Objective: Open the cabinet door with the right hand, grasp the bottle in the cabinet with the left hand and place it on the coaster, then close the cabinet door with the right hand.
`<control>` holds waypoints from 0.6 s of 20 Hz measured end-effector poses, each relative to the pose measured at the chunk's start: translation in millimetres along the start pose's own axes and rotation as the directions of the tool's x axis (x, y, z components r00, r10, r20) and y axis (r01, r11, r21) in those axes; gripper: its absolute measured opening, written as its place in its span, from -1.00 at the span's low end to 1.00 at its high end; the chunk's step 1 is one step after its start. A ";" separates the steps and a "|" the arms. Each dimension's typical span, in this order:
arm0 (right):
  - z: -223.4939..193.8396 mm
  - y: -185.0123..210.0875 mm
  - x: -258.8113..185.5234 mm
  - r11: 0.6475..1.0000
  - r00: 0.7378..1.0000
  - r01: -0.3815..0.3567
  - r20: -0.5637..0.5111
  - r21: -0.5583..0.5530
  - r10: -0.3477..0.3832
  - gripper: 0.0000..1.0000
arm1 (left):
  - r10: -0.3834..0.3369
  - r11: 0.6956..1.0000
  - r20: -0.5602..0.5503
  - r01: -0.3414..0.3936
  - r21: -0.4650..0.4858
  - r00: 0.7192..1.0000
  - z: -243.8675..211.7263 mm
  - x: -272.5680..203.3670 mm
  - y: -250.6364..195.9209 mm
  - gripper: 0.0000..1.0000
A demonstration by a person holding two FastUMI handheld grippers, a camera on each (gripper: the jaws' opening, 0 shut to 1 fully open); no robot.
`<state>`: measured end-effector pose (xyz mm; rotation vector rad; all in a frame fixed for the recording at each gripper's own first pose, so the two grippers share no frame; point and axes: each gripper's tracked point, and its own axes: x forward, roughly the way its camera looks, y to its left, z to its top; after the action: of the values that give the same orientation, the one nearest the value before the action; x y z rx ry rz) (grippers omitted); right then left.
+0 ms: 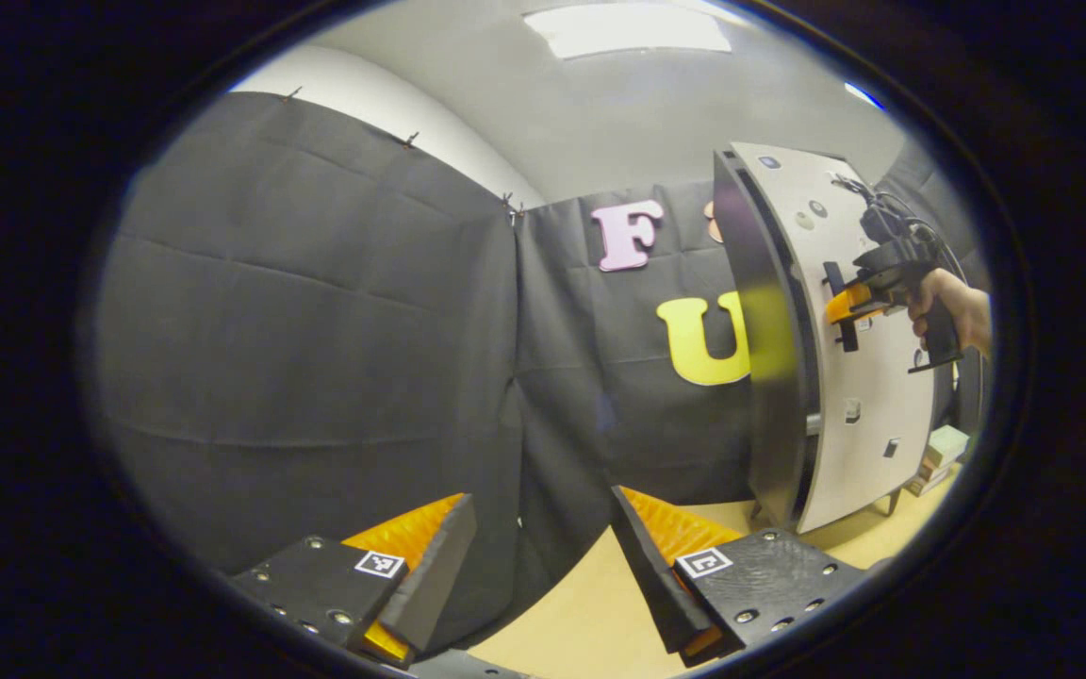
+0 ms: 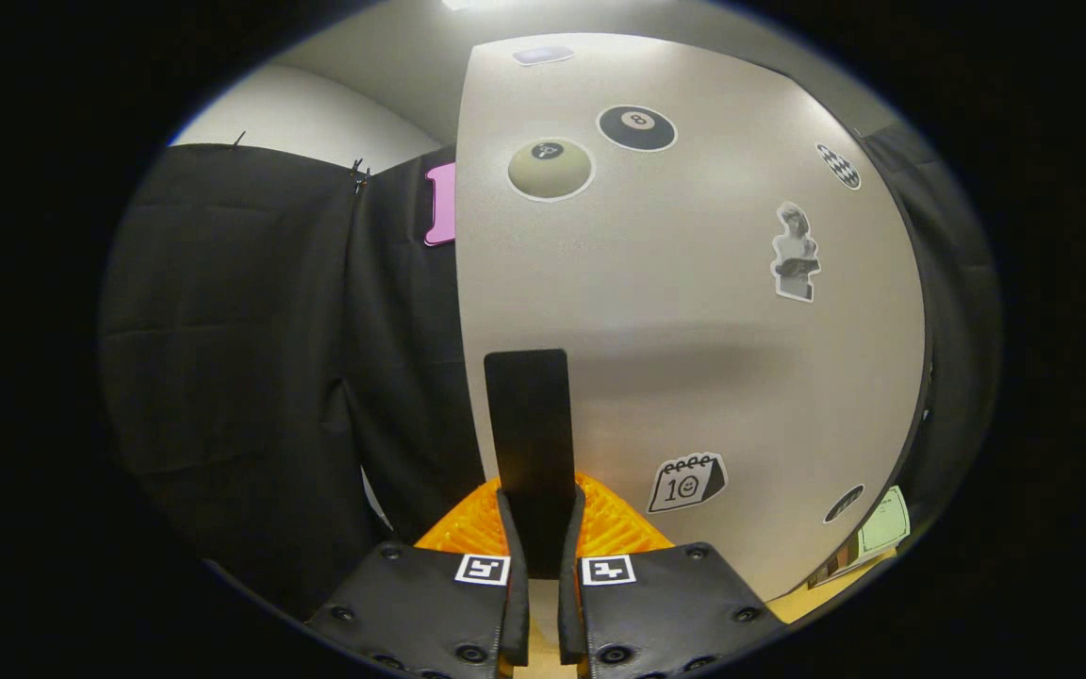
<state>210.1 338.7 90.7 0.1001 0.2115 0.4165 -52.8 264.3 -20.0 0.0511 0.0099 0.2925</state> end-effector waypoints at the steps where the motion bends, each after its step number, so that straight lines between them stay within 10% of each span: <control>1: -0.4 -0.6 -0.9 1.000 1.000 -0.013 -0.003 -0.001 0.013 -0.72 | -0.019 1.000 -0.003 0.019 -0.004 1.000 0.1 2.0 -5.6 0.76; 12: -0.6 -3.7 -2.6 0.988 0.987 -0.154 -0.054 0.001 0.154 -0.77 | -0.175 0.984 -0.005 0.174 -0.029 0.985 1.3 16.4 -110.8 0.76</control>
<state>209.0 334.4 90.1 0.1020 0.2574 0.5738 -5.2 163.0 -24.5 0.0203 0.0176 0.1174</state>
